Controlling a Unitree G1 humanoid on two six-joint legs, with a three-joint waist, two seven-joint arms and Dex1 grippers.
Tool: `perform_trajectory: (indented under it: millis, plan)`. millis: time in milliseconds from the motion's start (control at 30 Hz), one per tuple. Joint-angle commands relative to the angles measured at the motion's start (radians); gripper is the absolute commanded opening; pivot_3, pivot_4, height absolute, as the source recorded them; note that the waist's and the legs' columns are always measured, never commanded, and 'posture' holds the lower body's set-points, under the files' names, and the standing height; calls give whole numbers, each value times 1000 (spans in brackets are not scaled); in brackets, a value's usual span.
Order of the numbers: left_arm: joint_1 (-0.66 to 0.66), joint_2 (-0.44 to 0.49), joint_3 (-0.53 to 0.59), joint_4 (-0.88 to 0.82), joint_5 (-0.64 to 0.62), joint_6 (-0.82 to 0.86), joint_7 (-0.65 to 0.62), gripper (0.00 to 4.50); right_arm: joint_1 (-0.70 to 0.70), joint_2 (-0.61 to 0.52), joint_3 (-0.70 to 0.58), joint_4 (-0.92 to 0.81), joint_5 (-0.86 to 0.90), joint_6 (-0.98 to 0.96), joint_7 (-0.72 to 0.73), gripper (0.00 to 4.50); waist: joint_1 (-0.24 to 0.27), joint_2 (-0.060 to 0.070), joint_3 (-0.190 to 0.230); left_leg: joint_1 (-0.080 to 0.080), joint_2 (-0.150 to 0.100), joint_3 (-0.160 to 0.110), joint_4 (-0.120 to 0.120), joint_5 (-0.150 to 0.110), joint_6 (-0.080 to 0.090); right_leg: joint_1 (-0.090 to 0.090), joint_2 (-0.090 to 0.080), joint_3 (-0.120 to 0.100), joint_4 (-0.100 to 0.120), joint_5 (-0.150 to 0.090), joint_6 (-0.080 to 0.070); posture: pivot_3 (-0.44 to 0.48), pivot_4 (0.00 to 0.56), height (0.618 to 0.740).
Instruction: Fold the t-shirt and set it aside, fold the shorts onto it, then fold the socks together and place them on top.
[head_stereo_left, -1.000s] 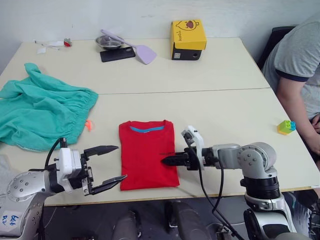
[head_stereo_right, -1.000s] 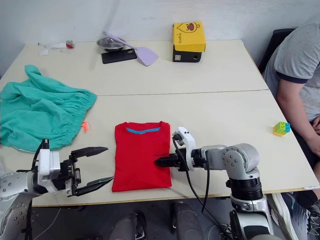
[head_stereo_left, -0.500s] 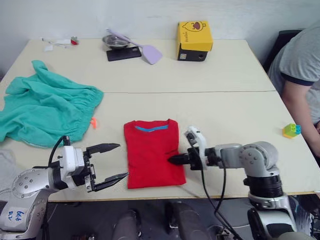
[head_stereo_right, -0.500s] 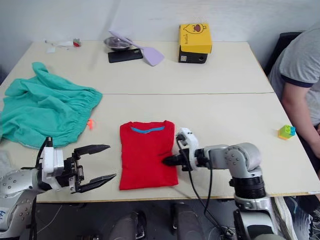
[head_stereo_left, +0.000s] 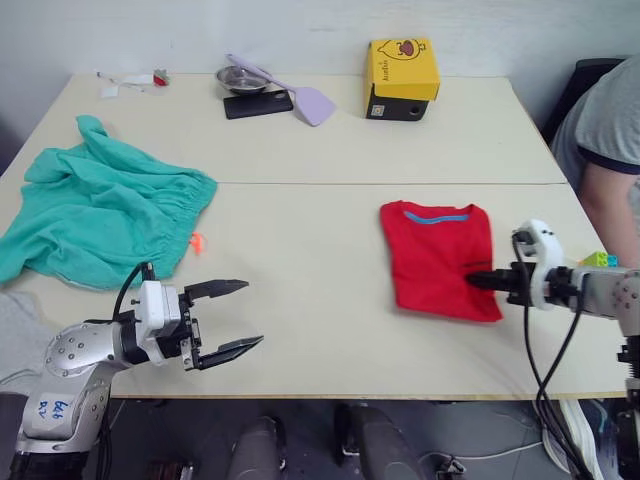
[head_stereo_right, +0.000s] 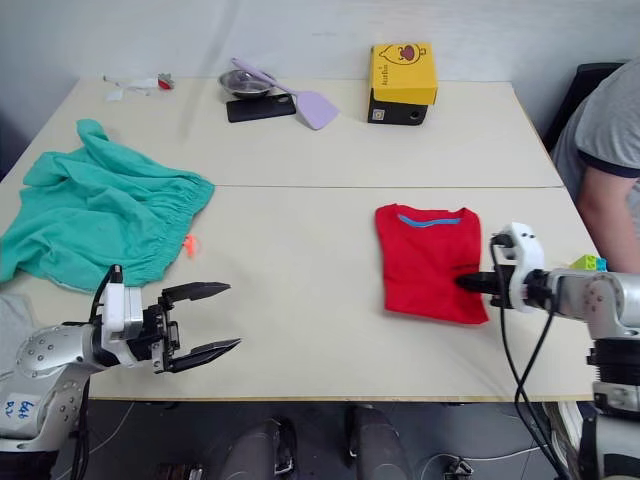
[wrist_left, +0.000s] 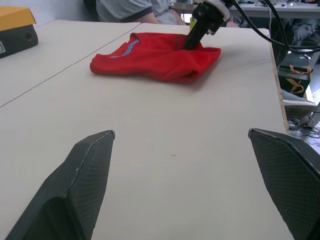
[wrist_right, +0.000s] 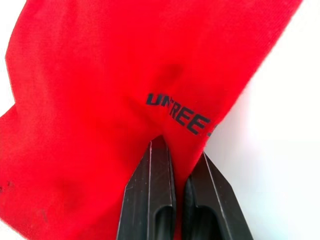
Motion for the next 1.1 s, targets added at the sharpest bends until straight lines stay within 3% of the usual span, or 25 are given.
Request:
perform_trajectory:
  millis: [33, 133, 200, 400, 467, 567, 733, 833, 933, 1100]
  plan:
    - [-18, -3, -9, 17, 2, -18, -17, 4500, -7, -90, 72, 123, -115, -167, 125, 17, 1, 0, 0, 0, 0, 0, 0, 0, 0, 0, 0, 0, 0, 0, 0, 0, 150, 740]
    - [-33, -5, -16, 32, 5, -24, -24, 4500, -40, -121, 168, 271, -245, -373, 210, 17, 0, 0, 0, 0, 0, 0, 1, 0, 0, 1, 0, 0, 0, 0, 1, 0, 150, 740]
    - [-36, -1, -17, 45, 11, -33, -34, 4500, -102, -91, 159, 363, -256, -389, 212, 17, 0, 0, 0, 1, 0, 0, 2, 0, 0, 2, 0, 0, 0, 1, 1, 0, 150, 740]
    - [-32, 2, -3, 60, 18, -48, -26, 4500, -136, -62, 185, 460, -365, -585, 218, 17, -4, 0, 0, 1, 0, 2, 3, 3, -4, 2, 0, 2, 0, 2, 2, 0, 150, 740]
    - [-25, 1, -6, 63, 21, -53, -28, 4500, -131, -67, 175, 460, -360, -548, 239, 17, -3, 0, 0, 1, 0, 2, 4, 3, -4, 2, 0, 2, 1, 2, 3, 0, 150, 740]
    - [-27, 12, 3, 71, 12, -43, -32, 4500, -113, -71, 128, 427, -336, -519, 234, 678, -1, -1, 0, 2, 0, 1, 5, 3, -4, 3, 0, 2, 1, 2, 3, 0, 150, 740]
    - [-40, 44, 27, 101, 4, -9, -33, 4500, -17, -152, 63, 291, -322, -498, 285, 2407, 3, 1, 0, 1, 0, 1, 3, 3, -5, 2, 0, 1, 1, 1, 1, 0, 150, 740]
    - [-46, 62, 52, 122, 10, -18, -38, 4500, 66, -213, 28, 225, -360, -655, 286, 3437, 2, 4, 0, 1, 0, 1, 1, 3, -5, 1, 0, 1, 1, 1, 0, 0, 150, 740]
    - [-46, 85, 82, 153, 17, -29, -47, 4500, 122, -181, -56, 117, -323, -879, 321, 4466, -6, 5, 1, 1, 0, 2, 2, 2, -5, 0, 0, 1, 1, 0, 1, 0, 150, 740]
    - [1, 104, 110, 167, 28, -36, -52, 4500, 188, -7, -124, -97, -209, -1044, 348, 4466, -26, 4, 1, 4, 2, 2, 1, 3, -6, 2, 3, 2, 3, 1, 2, 0, 150, 740]
